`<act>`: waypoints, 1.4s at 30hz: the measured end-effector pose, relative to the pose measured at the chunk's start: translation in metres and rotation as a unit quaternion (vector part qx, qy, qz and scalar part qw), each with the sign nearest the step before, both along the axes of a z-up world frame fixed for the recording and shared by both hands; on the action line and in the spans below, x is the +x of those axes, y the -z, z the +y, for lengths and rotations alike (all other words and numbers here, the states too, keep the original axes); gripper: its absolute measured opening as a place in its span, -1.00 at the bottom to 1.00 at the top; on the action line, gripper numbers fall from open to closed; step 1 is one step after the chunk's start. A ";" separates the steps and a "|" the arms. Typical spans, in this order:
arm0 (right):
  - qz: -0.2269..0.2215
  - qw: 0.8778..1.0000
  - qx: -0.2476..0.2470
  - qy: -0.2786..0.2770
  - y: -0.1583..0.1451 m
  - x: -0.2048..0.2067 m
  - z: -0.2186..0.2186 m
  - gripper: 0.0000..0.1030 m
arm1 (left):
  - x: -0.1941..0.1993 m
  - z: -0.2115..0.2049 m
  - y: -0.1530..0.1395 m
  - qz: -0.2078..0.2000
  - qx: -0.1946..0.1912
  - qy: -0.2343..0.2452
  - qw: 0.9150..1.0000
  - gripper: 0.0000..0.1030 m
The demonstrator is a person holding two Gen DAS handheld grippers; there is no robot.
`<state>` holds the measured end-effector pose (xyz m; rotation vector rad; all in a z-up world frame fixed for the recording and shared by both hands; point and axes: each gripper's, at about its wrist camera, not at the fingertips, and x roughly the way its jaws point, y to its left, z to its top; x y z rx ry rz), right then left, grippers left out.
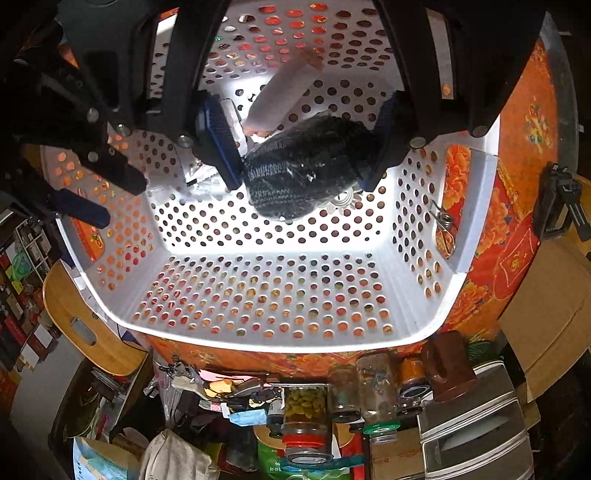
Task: Organize soft objects
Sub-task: 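Lower bundle and cloth ball into the basket and open both grippers, then withdraw both grippers from the basket toward the white cloth and green packet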
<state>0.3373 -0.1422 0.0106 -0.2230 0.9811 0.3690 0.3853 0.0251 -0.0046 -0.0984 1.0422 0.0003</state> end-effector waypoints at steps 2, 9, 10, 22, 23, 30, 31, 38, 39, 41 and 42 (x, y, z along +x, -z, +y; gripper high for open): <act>-0.002 1.000 0.001 -0.002 0.000 -0.001 0.002 0.19 | -0.002 0.001 0.000 -0.004 0.001 0.000 1.000 0.40; -0.008 1.000 0.014 -0.007 -0.001 -0.007 0.004 0.50 | -0.010 0.007 -0.010 -0.025 -0.004 -0.003 1.000 0.71; -0.010 1.000 0.015 -0.007 -0.002 -0.009 0.004 0.63 | -0.010 0.007 -0.011 -0.027 -0.003 -0.003 1.000 0.71; -0.034 0.998 0.042 -0.013 -0.030 -0.029 -0.002 1.00 | -0.051 0.012 -0.056 -0.084 0.016 -0.007 0.996 0.73; -0.037 0.998 0.046 -0.013 -0.032 -0.032 -0.003 1.00 | -0.058 0.012 -0.061 -0.091 0.017 -0.005 0.996 0.73; -0.055 0.996 0.066 -0.015 -0.046 -0.061 -0.014 1.00 | -0.100 0.009 -0.080 -0.116 0.027 -0.006 0.993 0.78; -0.058 0.996 0.066 -0.016 -0.047 -0.065 -0.015 1.00 | -0.104 0.009 -0.081 -0.117 0.026 -0.006 0.993 0.78; -0.076 0.994 0.072 -0.016 -0.053 -0.090 -0.025 1.00 | -0.138 0.002 -0.083 -0.130 0.016 -0.005 0.991 0.79; -0.077 0.994 0.075 -0.017 -0.053 -0.093 -0.025 1.00 | -0.143 0.002 -0.083 -0.132 0.014 -0.004 0.991 0.79; -0.084 0.993 0.081 -0.019 -0.054 -0.102 -0.028 1.00 | -0.153 0.002 -0.083 -0.139 0.006 -0.004 0.990 0.79; -0.088 0.993 0.082 -0.020 -0.055 -0.106 -0.030 1.00 | -0.158 0.003 -0.083 -0.143 0.005 -0.004 0.990 0.79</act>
